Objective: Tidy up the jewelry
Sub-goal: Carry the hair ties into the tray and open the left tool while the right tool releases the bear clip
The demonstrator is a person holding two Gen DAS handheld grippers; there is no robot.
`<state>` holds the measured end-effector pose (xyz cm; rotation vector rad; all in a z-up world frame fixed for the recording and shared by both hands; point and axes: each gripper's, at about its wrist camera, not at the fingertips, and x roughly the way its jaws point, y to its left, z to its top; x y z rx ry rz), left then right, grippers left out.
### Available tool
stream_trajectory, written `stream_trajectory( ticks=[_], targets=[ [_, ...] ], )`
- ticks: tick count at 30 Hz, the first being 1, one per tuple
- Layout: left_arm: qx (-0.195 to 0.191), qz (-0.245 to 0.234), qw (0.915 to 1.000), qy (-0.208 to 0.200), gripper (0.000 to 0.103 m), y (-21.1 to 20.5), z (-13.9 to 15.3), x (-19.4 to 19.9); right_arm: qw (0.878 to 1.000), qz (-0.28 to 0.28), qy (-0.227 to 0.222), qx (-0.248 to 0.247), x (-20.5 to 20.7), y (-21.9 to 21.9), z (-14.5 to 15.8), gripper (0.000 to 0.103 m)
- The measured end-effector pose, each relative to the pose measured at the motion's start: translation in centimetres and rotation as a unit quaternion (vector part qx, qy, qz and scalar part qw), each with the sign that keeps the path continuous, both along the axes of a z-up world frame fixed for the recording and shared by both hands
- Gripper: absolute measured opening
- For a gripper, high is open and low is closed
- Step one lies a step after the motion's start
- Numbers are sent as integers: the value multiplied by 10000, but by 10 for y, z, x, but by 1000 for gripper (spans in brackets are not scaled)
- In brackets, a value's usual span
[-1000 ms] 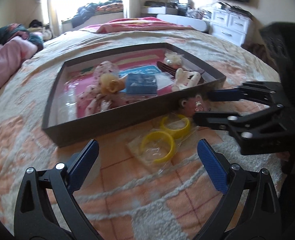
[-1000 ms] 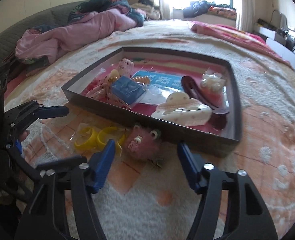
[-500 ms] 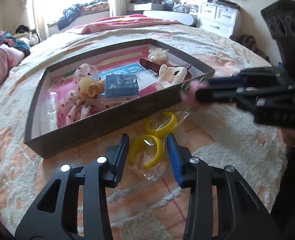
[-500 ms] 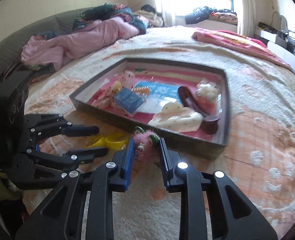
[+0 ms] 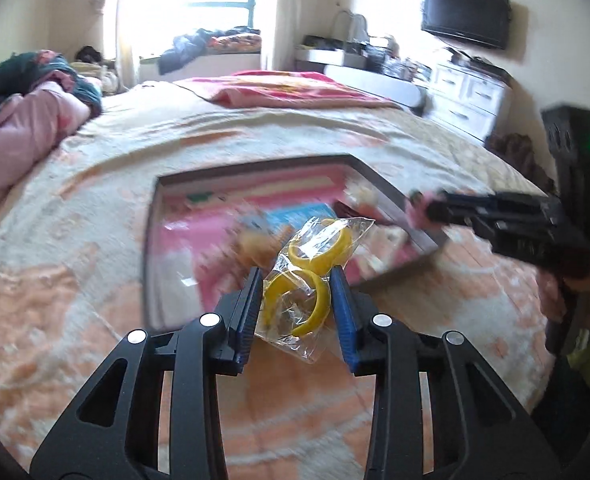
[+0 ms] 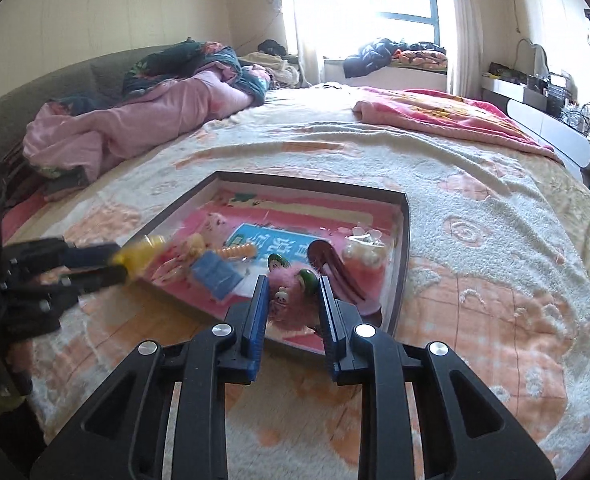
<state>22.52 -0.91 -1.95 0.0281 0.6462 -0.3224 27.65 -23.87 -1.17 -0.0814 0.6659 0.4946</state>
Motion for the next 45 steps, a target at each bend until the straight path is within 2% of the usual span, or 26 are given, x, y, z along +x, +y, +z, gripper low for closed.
stream_trajectory(
  ticks=[8,15,21,27,29,33,38,40,43,45],
  targets=[
    [310,675,9972,82,27,12,-10,39,9994,-303,113,-146,25,8,-16,24],
    [293,884,9954,243,30,17,-21,53,9986,-438,197,-236,34,14,-27,26],
    [226,936,9950,269,34,19,-23,51,9986,-458,142,-235,29,15,-24,37],
    [144,956,9950,249,44,22,-20,45,9988,-452,47,-202,18,14,-17,48],
    [84,975,9950,220,51,23,-17,41,9989,-454,17,-148,12,12,-13,52],
    [-27,1034,9945,157,59,25,-10,29,9986,-508,-109,-73,-3,8,-5,66],
    [-244,1122,9934,-7,73,29,2,4,9978,-604,-283,59,-26,2,6,82],
    [-314,1143,9929,-99,84,30,7,-7,9972,-652,-340,141,-35,-1,10,89],
    [-366,1194,9919,-248,92,30,14,-26,9956,-786,-428,288,-50,-7,16,96],
    [-398,1222,9913,-300,92,30,18,-36,9946,-868,-475,310,-59,-9,18,97]
  ],
)
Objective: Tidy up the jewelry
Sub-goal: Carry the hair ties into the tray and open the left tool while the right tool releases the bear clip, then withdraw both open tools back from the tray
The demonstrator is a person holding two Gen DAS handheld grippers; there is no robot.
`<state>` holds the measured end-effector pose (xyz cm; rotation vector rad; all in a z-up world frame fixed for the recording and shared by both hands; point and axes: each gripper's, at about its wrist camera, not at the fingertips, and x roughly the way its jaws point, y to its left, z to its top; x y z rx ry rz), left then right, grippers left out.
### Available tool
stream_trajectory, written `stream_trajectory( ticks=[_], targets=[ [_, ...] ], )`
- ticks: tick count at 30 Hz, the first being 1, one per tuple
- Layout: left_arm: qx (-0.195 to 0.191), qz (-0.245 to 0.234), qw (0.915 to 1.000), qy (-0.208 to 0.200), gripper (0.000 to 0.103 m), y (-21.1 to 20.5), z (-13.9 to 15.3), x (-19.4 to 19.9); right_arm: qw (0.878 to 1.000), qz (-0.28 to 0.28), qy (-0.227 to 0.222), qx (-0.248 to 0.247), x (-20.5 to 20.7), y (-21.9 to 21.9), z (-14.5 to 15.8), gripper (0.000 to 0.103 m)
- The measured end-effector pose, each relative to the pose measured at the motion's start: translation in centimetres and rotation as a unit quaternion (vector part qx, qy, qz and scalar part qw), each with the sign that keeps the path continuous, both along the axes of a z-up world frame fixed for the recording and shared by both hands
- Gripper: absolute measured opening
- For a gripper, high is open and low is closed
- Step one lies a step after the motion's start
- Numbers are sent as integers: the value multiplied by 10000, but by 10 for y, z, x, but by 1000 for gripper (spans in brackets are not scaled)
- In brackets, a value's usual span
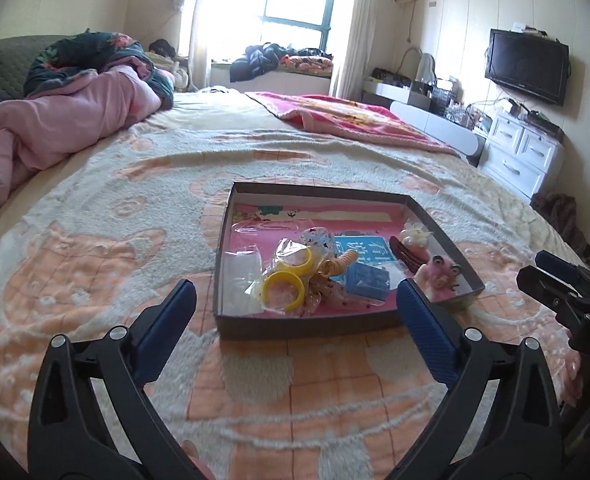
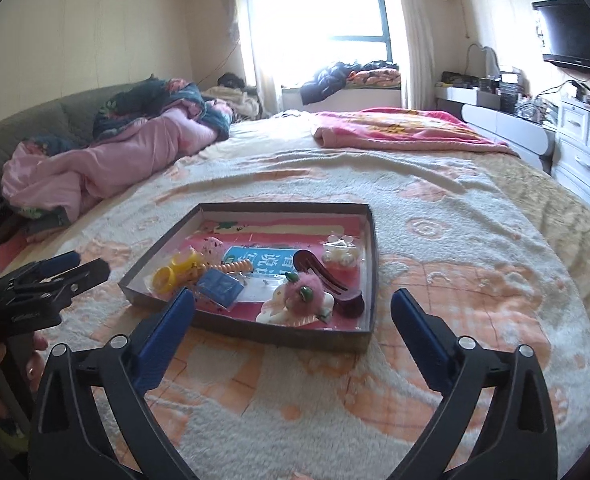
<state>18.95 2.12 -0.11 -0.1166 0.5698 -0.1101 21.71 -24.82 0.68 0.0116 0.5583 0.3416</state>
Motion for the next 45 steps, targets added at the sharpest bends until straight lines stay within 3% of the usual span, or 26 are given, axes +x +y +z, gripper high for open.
stream_trajectory(
  ticks=[14,22,31,45],
  targets=[
    [93,143,9994,-289,92,-7,4,-53,9974,-226,-576,-365,-69,11,7,97],
    [193,239,9987,-400,92,-10,-15,-76,9949,-593,-794,-202,-95,11,-18,97],
    [263,160,9986,-434,92,-17,-26,-80,9937,-731,-809,-261,-92,7,-38,97],
    [271,265,9985,-392,92,-13,-29,-79,9943,-723,-726,-294,-91,9,-42,97]
  ],
)
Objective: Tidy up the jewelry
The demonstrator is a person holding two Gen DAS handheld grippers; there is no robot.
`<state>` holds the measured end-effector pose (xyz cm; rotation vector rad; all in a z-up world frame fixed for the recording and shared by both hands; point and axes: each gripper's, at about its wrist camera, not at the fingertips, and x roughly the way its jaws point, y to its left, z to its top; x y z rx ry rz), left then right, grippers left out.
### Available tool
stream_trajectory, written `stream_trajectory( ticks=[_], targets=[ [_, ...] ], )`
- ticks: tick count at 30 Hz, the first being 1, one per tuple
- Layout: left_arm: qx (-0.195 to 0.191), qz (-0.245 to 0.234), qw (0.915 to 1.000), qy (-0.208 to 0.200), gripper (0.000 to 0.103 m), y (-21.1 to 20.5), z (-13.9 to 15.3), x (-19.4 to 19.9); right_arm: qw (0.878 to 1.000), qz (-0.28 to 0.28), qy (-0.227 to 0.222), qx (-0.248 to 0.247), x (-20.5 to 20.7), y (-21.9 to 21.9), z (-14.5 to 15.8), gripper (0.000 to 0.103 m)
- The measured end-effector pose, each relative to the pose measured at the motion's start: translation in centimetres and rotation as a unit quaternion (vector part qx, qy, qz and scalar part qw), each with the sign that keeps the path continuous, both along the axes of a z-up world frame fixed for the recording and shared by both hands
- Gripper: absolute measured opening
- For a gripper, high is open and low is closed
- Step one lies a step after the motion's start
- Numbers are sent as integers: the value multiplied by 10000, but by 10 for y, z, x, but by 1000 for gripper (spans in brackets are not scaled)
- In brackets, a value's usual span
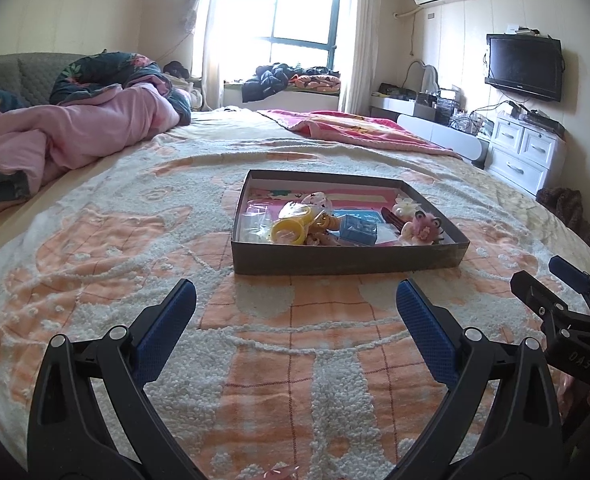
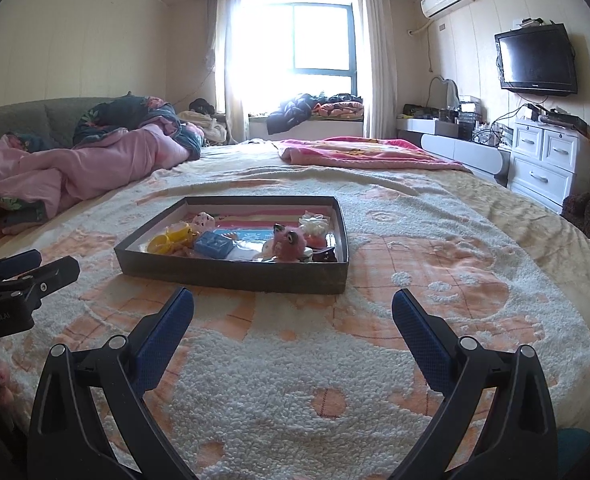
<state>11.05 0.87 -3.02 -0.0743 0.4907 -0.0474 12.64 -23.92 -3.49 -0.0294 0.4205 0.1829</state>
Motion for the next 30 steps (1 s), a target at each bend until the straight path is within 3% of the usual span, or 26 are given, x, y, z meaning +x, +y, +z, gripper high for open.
stream_trajectory(
  ticks=[30],
  targets=[
    [36,74,10000,-12,92,0,2,0,10000,-42,47,3,2,-2,-1,97]
  ],
)
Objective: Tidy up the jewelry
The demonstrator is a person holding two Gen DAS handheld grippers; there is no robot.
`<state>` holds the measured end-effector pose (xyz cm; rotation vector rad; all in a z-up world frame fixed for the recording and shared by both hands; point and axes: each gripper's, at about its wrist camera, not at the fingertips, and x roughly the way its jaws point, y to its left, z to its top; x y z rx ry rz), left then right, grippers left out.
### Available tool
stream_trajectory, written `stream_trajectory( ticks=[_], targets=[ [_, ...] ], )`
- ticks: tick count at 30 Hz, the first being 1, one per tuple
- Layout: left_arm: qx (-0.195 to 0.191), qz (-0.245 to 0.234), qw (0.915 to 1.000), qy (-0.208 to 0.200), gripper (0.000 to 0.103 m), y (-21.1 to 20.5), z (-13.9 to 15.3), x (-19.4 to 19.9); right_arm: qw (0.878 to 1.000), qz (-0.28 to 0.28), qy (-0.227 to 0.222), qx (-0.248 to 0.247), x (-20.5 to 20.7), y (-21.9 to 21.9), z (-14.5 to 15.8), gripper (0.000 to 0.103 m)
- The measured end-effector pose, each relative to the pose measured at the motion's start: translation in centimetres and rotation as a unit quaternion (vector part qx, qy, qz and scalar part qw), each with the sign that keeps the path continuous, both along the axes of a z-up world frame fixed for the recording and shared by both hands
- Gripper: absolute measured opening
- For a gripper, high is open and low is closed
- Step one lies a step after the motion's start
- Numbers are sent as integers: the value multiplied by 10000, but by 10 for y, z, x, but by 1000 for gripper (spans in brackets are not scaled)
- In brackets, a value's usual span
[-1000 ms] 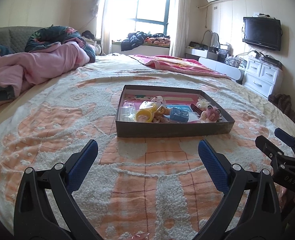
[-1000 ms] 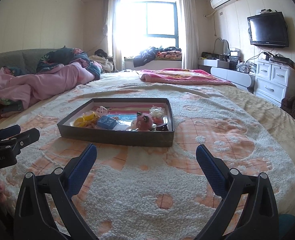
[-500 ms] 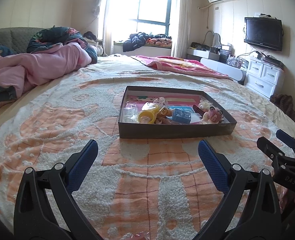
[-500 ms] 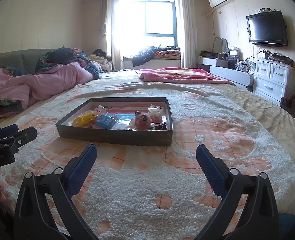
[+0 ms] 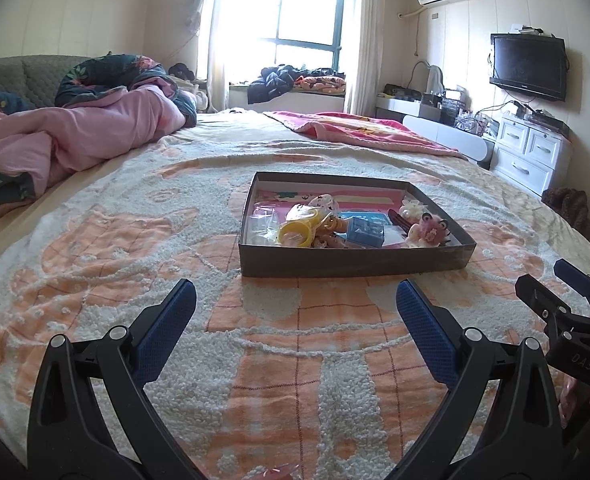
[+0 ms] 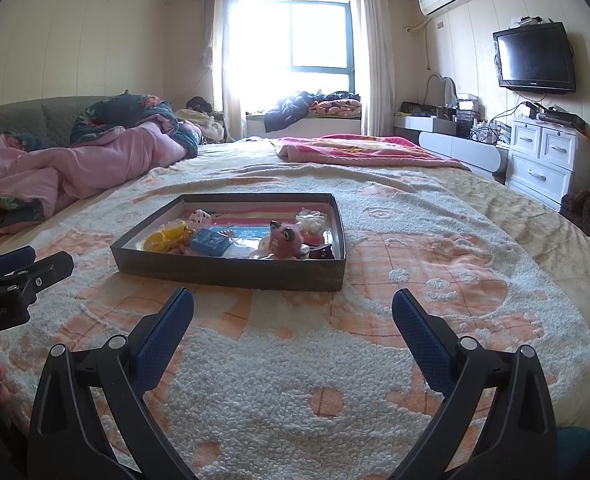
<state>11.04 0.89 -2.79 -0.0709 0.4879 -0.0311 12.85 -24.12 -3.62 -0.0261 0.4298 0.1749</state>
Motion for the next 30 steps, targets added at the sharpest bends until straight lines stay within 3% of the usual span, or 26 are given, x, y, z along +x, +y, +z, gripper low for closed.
stream_trajectory(
  ticks=[30],
  targets=[
    [3,1,10000,-16,92,1,1,0,10000,-21,-52,-5,-1,0,1,97]
  ],
)
